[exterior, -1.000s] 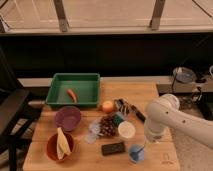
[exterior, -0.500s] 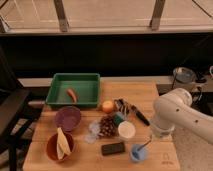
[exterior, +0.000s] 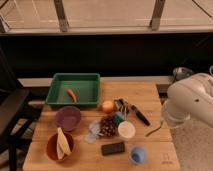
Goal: Place fork in paper cup
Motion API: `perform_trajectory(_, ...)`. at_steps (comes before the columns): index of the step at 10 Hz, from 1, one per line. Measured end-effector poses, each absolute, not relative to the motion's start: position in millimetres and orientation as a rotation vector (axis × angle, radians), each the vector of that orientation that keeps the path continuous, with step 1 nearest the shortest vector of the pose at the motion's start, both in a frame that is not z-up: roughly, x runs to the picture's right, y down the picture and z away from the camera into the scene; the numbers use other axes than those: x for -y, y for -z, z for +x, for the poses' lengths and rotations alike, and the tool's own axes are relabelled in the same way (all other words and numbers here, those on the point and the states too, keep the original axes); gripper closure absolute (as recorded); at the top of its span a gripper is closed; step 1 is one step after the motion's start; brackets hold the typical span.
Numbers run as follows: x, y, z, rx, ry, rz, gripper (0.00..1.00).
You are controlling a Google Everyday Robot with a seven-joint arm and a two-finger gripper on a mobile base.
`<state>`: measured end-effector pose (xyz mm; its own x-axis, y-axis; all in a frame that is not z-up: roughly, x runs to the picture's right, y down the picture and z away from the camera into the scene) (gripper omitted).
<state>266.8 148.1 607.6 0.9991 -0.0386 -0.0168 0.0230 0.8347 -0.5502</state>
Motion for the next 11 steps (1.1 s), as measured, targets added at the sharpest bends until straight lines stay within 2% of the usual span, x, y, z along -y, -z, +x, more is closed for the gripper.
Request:
perform_trajectory(4, -105.1, -612.6, 254.0, 0.026, 0.082, -0.488, 1.0)
perform_trajectory(11, -103.7, -623.4, 207.7, 0.158, 0.156, -0.491, 1.0)
